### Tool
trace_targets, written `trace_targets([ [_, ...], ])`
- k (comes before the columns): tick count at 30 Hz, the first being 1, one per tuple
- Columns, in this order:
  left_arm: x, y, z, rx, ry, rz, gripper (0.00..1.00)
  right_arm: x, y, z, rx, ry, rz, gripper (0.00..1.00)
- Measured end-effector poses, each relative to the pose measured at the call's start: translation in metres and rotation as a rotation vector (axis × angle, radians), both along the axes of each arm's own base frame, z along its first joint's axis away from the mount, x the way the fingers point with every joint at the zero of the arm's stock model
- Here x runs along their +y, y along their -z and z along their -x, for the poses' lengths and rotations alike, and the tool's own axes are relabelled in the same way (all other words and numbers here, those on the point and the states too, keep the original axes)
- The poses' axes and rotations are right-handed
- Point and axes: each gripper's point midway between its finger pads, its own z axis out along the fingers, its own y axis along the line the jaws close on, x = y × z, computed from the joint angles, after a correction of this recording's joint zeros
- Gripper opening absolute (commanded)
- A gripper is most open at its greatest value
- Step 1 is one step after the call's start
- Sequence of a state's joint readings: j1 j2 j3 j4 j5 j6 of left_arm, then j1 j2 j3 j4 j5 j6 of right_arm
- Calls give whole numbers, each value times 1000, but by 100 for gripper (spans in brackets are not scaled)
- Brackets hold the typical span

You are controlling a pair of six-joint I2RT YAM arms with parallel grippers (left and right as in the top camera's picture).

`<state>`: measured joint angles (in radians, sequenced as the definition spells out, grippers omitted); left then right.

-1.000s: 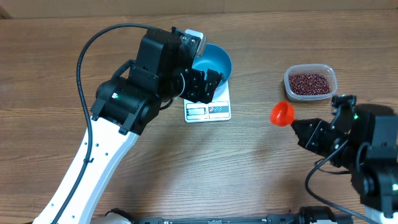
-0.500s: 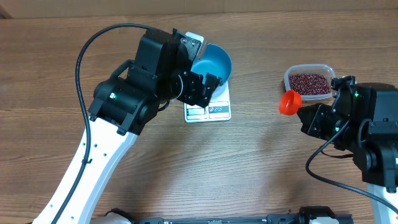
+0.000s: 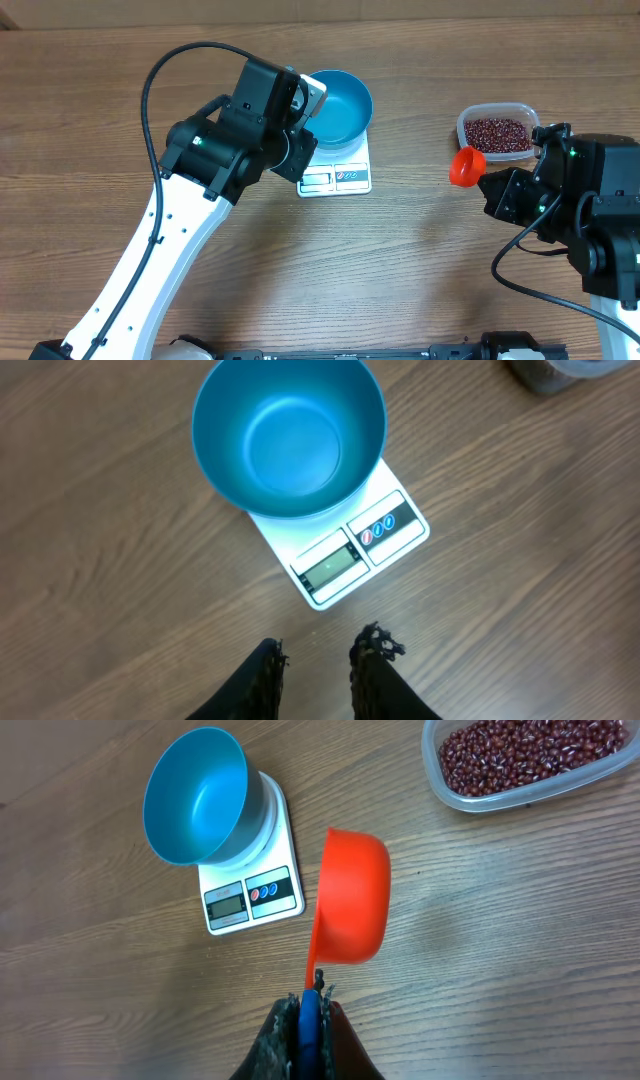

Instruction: Scoop item into bowl and weigh 150g on scale

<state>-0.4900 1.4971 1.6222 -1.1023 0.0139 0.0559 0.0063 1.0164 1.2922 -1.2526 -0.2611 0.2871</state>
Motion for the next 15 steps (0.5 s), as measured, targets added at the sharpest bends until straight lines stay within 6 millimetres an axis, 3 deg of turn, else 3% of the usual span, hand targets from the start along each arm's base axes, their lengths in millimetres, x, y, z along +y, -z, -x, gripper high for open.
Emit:
trace_targets([
  [4, -1, 17, -3, -2, 45, -25, 22, -1, 1, 1, 4, 3, 5, 4],
  [7, -1, 37, -3, 19, 61, -28, 15, -1, 1, 0, 3, 4, 5, 4],
  [9, -5, 50, -3, 32, 78, -17, 4, -1, 1, 0, 3, 4, 6, 4],
  [15, -30, 87, -4, 35, 94, 72, 4, -1, 1, 1, 5, 4, 6, 4],
])
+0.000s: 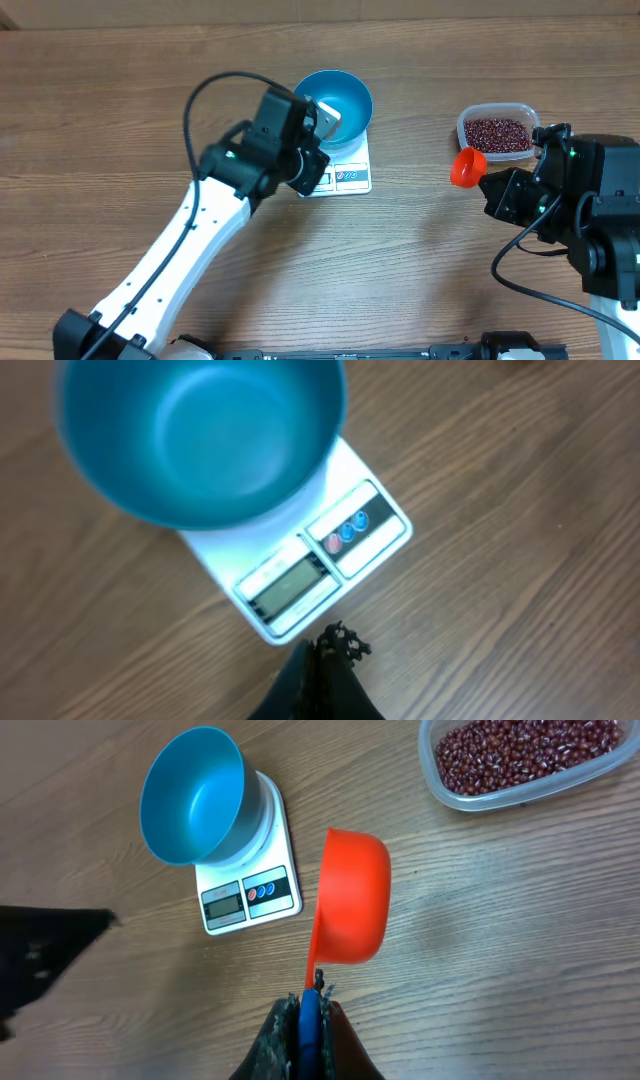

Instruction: Scoop item into bowl and weigh 150g on scale

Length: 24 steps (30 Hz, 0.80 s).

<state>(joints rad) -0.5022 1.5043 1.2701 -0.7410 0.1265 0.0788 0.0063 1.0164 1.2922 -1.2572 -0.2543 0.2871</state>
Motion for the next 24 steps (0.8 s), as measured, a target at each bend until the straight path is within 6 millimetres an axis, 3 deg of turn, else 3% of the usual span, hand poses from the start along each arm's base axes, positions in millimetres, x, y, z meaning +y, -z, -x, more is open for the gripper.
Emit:
trace_targets([
  [6, -30, 30, 10, -1, -2, 71, 4, 0, 1, 1, 4, 0, 0, 4],
  [15, -58, 45, 11, -94, -84, 74, 4, 0, 2, 2, 12, -1, 1, 4],
  [22, -71, 105, -11, -101, -123, -7, 4, 0, 3, 4, 19, 0, 1, 4],
  [24, -72, 114, -15, -107, -132, -16, 4, 0, 4, 5, 27, 0, 0, 4],
])
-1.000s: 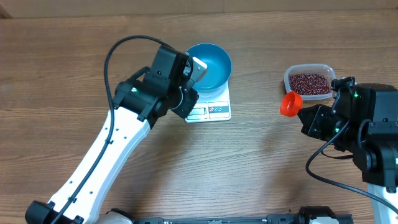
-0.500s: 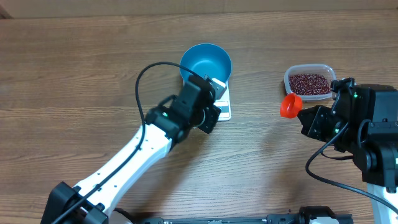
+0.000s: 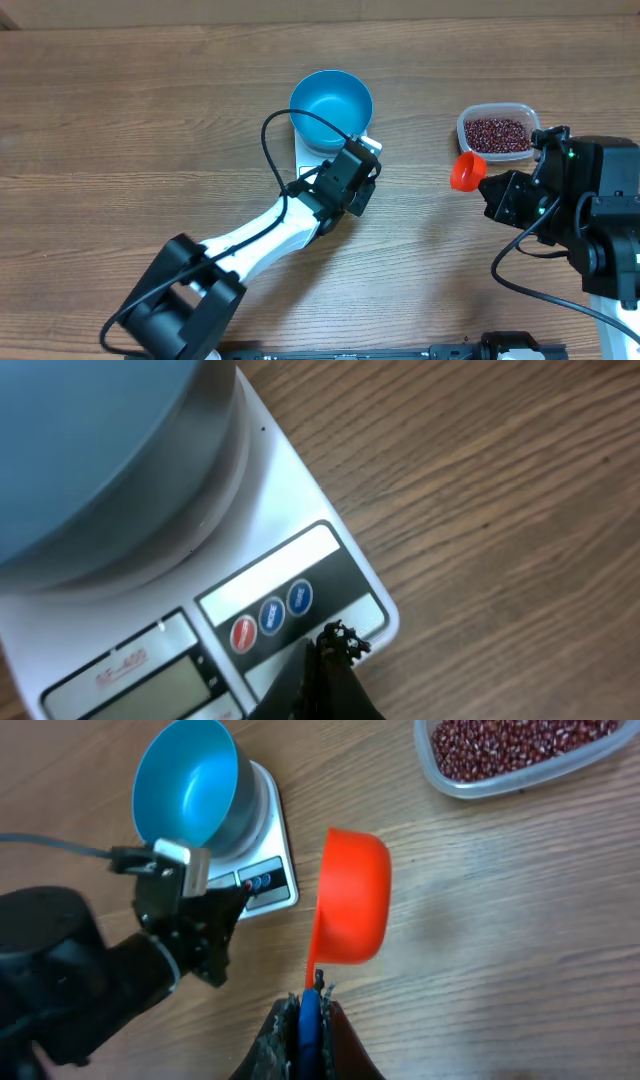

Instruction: Scoop item into bowl and weigh 150g on scale

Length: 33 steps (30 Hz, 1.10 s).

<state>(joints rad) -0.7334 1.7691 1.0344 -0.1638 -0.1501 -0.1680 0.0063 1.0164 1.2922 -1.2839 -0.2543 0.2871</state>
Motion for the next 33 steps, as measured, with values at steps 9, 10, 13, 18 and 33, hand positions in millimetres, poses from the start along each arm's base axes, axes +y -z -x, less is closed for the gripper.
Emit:
trace_targets([
  [9, 10, 31, -7, 5, -45, -80, 4, -1, 1, 2, 8, 3, 4, 4],
  [10, 10, 31, -8, 2, -50, -79, 4, -1, 2, 2, 10, 4, 6, 4],
  [13, 16, 30, -12, -13, -88, -89, 4, -1, 2, 2, 10, 4, 6, 4],
  [18, 25, 28, -18, -25, -138, -94, 4, -1, 2, 2, 11, 5, 6, 4],
  [33, 25, 39, -22, -27, -162, -93, 4, -1, 3, 3, 18, 4, 7, 4],
])
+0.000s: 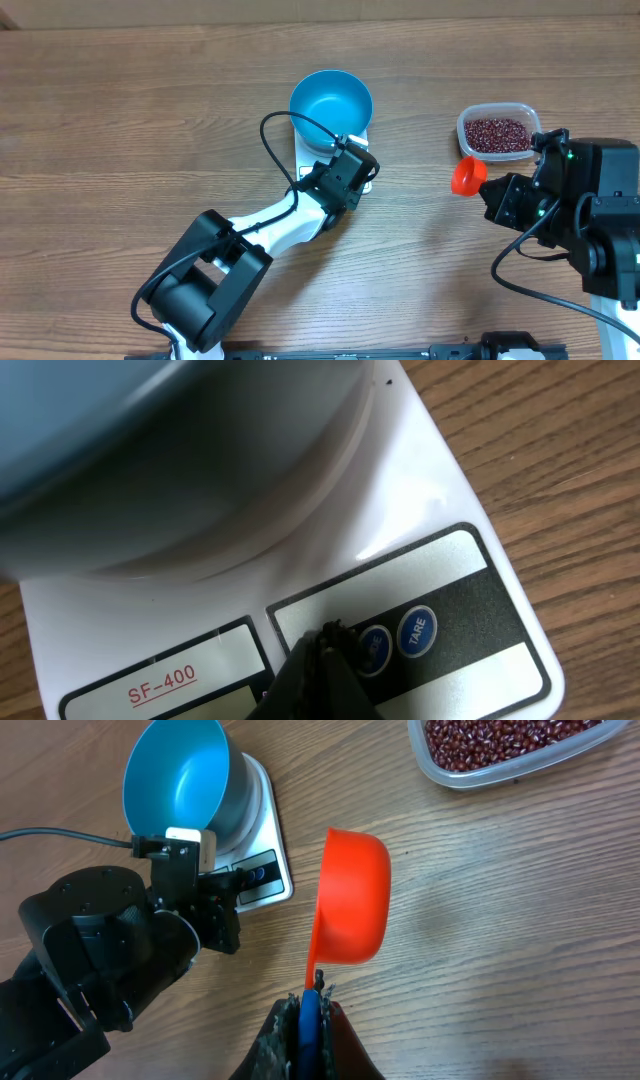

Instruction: Scoop item into bowl and weigh 150g on scale

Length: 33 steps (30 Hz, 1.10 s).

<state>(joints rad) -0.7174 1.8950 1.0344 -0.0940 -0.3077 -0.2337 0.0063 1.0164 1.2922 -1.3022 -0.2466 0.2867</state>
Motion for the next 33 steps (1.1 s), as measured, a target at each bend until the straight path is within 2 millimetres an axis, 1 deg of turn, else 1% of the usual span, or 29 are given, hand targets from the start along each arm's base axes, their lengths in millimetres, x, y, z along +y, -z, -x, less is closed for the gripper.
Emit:
trace_targets([
  [14, 2, 1, -3, -4, -9, -1, 4, 0, 2, 3, 16, 0, 0, 4],
  [26, -3, 2, -1, 12, 38, 3, 4, -2, 3, 4, 19, 7, 9, 4],
  [33, -2, 3, 1, 27, 40, -6, 4, -2, 4, 5, 26, 7, 9, 4],
])
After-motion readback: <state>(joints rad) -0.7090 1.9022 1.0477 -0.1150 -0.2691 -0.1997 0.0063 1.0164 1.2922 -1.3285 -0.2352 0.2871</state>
